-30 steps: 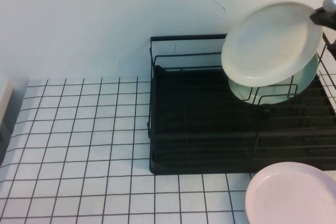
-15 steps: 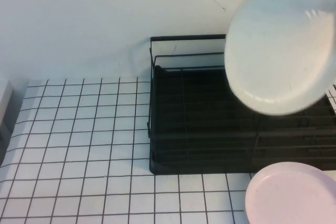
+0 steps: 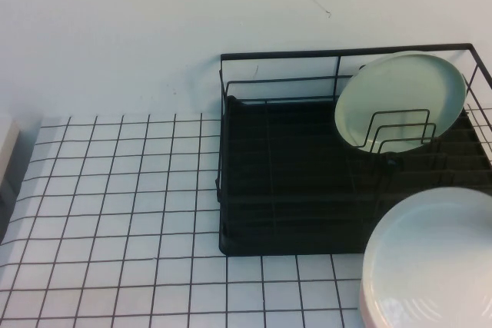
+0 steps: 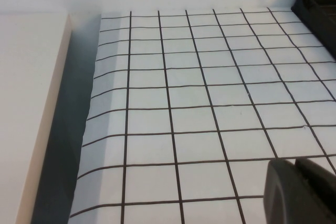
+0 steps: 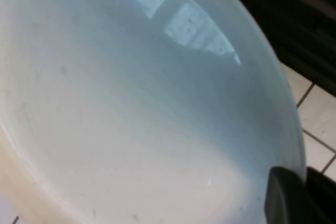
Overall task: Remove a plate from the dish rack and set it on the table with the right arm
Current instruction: Place the plate from the table
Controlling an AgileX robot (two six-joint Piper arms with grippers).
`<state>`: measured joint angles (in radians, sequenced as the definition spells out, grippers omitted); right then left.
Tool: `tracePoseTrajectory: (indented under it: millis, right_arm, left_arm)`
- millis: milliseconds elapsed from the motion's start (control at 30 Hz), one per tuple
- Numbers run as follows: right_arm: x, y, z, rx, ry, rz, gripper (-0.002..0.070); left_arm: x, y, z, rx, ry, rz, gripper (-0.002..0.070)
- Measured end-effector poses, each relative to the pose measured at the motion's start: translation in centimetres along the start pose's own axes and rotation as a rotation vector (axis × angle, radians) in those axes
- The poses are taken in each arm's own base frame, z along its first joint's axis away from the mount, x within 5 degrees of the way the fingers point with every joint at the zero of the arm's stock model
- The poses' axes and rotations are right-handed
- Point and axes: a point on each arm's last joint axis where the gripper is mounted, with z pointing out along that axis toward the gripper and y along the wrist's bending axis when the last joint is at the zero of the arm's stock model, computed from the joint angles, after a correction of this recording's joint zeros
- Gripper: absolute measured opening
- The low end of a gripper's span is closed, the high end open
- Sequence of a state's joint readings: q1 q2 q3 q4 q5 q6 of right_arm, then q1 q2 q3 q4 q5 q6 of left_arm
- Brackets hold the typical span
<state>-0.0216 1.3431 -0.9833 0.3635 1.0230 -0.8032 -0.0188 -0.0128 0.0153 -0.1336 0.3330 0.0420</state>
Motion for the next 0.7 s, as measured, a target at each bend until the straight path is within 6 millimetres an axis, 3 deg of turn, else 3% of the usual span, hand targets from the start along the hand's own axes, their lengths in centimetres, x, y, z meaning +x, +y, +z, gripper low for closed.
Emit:
tracePoseTrajectory:
  millis: [167, 567, 700]
  right_arm:
    - [1.8, -0.2, 2.7, 0.033, 0.0, 0.045, 0.0009]
    - [1.9, -0.8, 4.0, 0.041, 0.01, 0.062, 0.0013]
    - [2.0, -1.2, 5.1, 0.023, 0.039, 0.074, 0.0069]
  left_arm:
    - [0.0, 0.0, 0.0, 0.0, 0.0, 0.0, -0.0003]
    - [0.0, 0.0, 0.0, 0.0, 0.0, 0.004, -0.0003]
    - [0.0, 0.0, 0.0, 0.0, 0.0, 0.004, -0.0003]
